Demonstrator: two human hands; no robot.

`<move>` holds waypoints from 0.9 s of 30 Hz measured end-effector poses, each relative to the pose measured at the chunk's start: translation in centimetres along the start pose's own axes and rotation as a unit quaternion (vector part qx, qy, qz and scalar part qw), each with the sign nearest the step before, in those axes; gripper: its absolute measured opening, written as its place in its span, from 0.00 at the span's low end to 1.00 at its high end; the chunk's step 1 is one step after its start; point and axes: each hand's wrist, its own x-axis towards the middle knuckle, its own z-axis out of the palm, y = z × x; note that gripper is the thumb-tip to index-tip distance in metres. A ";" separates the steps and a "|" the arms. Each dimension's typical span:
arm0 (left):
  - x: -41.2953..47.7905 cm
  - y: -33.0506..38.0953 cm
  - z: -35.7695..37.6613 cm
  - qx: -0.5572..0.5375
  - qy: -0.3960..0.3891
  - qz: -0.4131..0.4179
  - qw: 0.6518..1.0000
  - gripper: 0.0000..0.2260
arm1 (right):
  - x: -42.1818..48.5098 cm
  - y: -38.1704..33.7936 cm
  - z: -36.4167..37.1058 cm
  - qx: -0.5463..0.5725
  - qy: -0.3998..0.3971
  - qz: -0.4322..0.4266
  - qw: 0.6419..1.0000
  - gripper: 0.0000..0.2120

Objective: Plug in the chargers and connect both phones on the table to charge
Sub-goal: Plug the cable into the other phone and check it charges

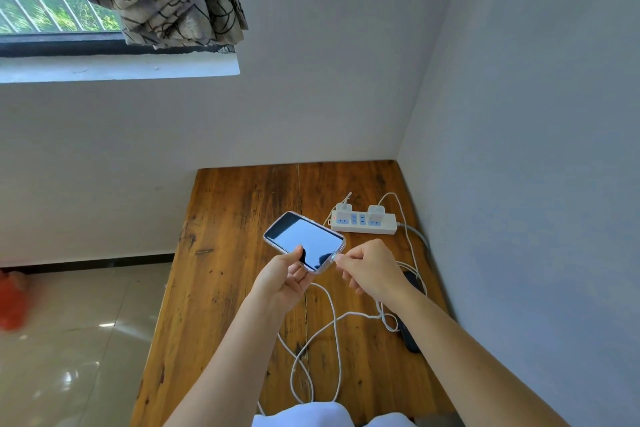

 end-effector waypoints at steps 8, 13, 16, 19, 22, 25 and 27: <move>0.6 0.5 -0.7 0.047 -0.074 0.029 0.996 0.17 | -0.2 1.3 -1.0 0.036 -0.063 -0.001 0.997 0.10; 1.4 0.6 -1.4 0.044 -0.104 0.010 0.994 0.14 | -0.1 2.2 -1.1 0.033 -0.070 -0.010 0.997 0.09; 1.6 0.4 -1.6 0.039 -0.113 -0.002 0.993 0.12 | 0.0 2.6 -1.2 0.027 -0.068 -0.010 0.997 0.08; 1.8 0.3 -1.5 0.034 -0.115 -0.008 0.993 0.13 | 0.1 3.0 -1.2 0.019 -0.064 -0.007 0.998 0.08; 1.8 0.3 -1.3 0.040 -0.112 -0.009 0.993 0.12 | 0.3 3.3 -1.1 0.016 -0.063 0.000 0.998 0.07; 1.9 0.3 -1.2 0.045 -0.108 -0.010 0.993 0.12 | 0.3 3.5 -1.1 0.017 -0.062 0.005 0.998 0.07; 2.0 0.3 -1.2 0.051 -0.107 -0.010 0.993 0.12 | 0.3 3.6 -1.0 0.017 -0.061 0.008 0.998 0.07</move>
